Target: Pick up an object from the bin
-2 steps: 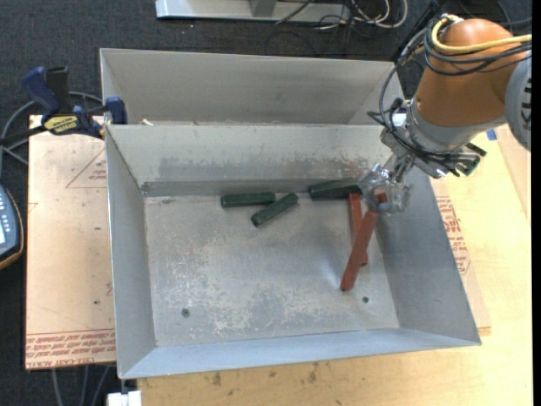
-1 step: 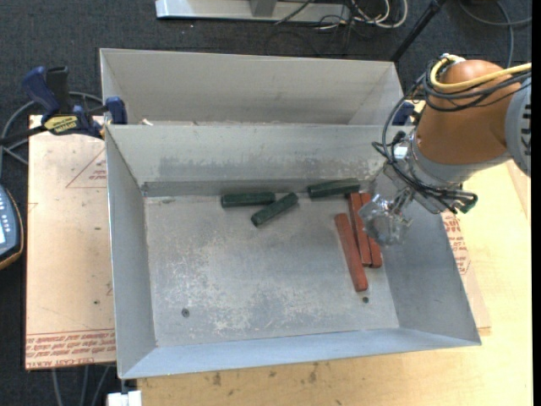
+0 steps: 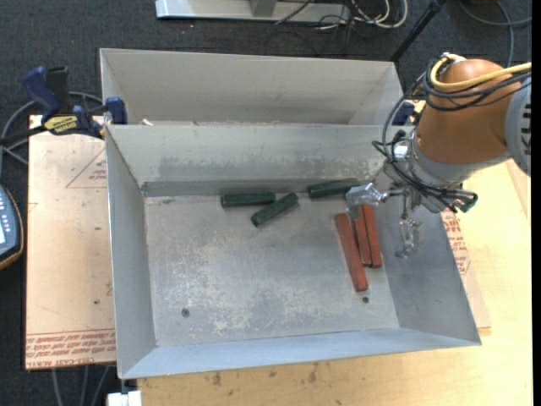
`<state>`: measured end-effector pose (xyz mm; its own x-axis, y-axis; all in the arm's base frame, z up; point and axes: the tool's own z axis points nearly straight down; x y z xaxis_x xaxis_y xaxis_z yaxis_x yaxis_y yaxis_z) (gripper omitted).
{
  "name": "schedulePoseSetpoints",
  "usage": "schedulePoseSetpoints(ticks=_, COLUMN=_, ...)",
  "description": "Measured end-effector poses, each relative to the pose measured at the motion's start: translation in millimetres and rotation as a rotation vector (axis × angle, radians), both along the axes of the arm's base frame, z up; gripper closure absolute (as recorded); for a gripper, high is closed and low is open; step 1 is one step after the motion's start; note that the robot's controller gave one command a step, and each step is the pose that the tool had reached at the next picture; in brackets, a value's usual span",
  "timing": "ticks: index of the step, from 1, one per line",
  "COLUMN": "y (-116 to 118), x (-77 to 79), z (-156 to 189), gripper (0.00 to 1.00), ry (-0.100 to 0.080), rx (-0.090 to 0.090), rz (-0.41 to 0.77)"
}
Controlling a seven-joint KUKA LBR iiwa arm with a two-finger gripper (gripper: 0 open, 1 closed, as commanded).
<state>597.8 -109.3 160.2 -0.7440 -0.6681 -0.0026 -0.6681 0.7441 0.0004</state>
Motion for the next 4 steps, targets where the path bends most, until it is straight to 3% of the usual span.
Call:
schedulePoseSetpoints(ticks=1, y=1, x=14.2, z=-91, gripper=0.00, ry=0.002, rx=0.005, rz=0.320)
schedulePoseSetpoints(ticks=2, y=0, x=15.0, z=-90, gripper=1.00, ry=-0.001, rx=0.001, rz=0.321)
schedulePoseSetpoints(ticks=3, y=1, x=50.3, z=39, gripper=1.00, ry=-0.012, rx=-0.004, rz=0.319)
schedulePoseSetpoints(ticks=4, y=7, x=58.4, z=158, gripper=1.00, ry=-0.010, rx=-0.004, rz=0.546)
